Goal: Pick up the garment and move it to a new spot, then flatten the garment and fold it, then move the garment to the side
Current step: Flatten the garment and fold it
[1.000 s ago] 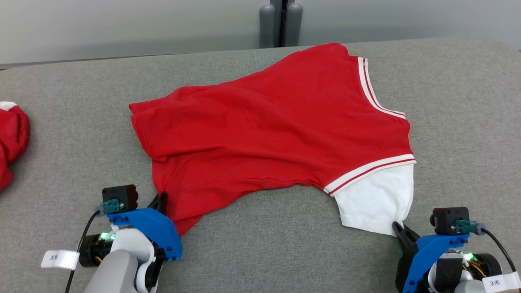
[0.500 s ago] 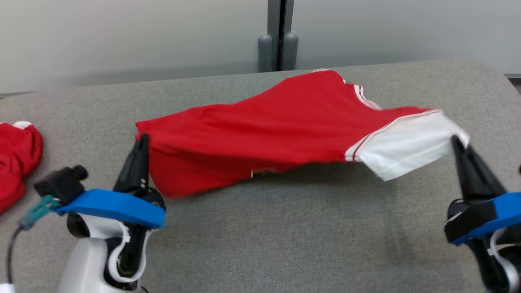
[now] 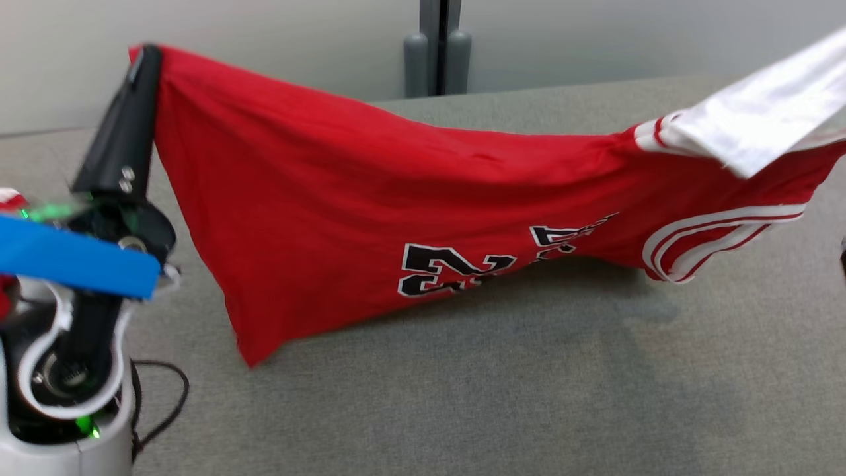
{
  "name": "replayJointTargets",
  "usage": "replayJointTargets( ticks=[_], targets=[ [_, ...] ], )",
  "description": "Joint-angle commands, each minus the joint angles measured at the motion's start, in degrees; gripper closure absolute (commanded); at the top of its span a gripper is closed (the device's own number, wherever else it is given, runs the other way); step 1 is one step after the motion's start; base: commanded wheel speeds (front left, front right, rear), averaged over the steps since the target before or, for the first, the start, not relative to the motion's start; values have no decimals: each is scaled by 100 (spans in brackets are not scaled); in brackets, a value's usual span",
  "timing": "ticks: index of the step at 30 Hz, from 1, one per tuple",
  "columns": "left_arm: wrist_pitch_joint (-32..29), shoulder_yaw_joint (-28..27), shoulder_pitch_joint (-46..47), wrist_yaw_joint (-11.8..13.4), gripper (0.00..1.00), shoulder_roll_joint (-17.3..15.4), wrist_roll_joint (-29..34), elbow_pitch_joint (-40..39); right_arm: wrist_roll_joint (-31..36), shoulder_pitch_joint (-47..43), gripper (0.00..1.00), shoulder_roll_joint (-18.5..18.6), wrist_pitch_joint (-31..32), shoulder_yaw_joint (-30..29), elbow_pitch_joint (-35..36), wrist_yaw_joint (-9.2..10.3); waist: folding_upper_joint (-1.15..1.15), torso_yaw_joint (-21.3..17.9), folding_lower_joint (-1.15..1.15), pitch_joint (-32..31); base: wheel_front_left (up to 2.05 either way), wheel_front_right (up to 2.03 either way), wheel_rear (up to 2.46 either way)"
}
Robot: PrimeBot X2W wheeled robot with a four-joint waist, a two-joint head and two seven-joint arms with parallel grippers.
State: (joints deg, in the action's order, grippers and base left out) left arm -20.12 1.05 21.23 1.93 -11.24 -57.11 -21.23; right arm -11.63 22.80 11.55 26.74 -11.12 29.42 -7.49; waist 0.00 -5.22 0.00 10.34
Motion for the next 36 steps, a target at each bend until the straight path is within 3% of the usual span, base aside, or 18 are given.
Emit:
replayJointTargets(
  ticks=[1, 6, 9, 11, 15, 23, 28, 36],
  targets=[
    [-170, -1, 348, 109, 100, -75, -51, 21, -116, 384, 100, 169, 108, 51, -168, -1, 0, 58, 0, 270, 0, 0, 0],
    [-352, -74, 1461, 277, 100, -379, 172, 791, -427, 1753, 100, 472, 133, 511, -1211, -1, 0, -26, 0, 1058, 0, 0, 0],
    [-181, -94, 2266, 235, 100, -586, 509, 1449, -517, 2738, 100, 512, -130, 903, -2129, -1, 0, -105, 0, 1520, 0, 0, 0],
    [58, -128, 2811, 174, 100, -671, 726, 1897, -765, 3423, 100, 358, -468, 1081, -2789, -1, 0, -149, 0, 1746, 0, 0, 0],
    [682, -143, 3898, 23, 100, -741, 1108, 2669, -674, 4652, 100, 486, -1326, 1312, -3903, 0, 0, -138, 0, 2059, 0, 0, 0],
    [1822, -143, 5142, -488, 100, -710, 1391, 3617, -469, 6118, 100, 616, -2935, 1341, -4834, 1, 0, -96, 0, 2154, 0, 0, 0],
    [2306, 65, 5093, -789, 100, -757, 1517, 4052, -182, 6089, 100, 763, -3092, 1481, -5247, 0, 0, -129, 0, 2212, 0, 0, 0],
    [2878, 697, 3762, -928, 100, -783, 1719, 4672, 89, 4238, 100, 781, -2186, 1555, -5511, 1, 0, -187, 0, 2110, 0, 0, 0]
  ],
)
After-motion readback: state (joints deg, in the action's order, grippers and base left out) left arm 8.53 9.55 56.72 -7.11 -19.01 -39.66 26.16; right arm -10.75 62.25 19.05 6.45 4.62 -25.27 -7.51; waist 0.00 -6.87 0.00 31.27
